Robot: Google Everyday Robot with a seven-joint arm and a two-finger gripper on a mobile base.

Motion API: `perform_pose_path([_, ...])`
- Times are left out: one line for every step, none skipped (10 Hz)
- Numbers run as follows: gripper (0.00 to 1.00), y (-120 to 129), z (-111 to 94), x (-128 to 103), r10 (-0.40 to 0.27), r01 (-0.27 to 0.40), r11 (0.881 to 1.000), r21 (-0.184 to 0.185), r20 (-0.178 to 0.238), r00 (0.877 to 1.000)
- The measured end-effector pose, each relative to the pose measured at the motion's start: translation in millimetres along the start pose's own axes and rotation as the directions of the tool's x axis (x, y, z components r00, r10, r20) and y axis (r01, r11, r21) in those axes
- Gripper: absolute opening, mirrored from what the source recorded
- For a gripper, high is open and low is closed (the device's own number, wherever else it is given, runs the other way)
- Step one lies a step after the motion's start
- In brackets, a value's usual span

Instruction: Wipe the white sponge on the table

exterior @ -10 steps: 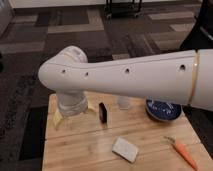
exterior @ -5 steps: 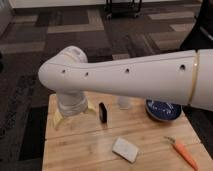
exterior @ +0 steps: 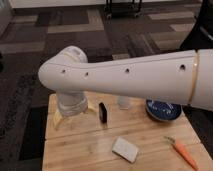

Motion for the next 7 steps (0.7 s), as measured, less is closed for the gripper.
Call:
perform_pose_path([0.80,0.0,0.0,0.0,0.000,0.000,1.000,0.000,0.000,1.000])
perform_pose_path([0.80,0.0,0.0,0.0,0.000,0.000,1.000,0.000,0.000,1.000])
perform_pose_path([0.80,0.0,0.0,0.0,0.000,0.000,1.000,0.000,0.000,1.000])
perform_pose_path([0.80,0.0,0.0,0.0,0.000,0.000,1.000,0.000,0.000,1.000])
perform_pose_path([0.80,0.0,0.0,0.0,0.000,0.000,1.000,0.000,0.000,1.000])
perform_pose_path([0.80,-0.3,0.4,0.5,-0.002,0.002,1.000,0.000,-0.001,1.000])
perform_pose_path([0.80,-0.5,1.8,2.2,-0.017,0.017,1.000,0.003,-0.004,1.000])
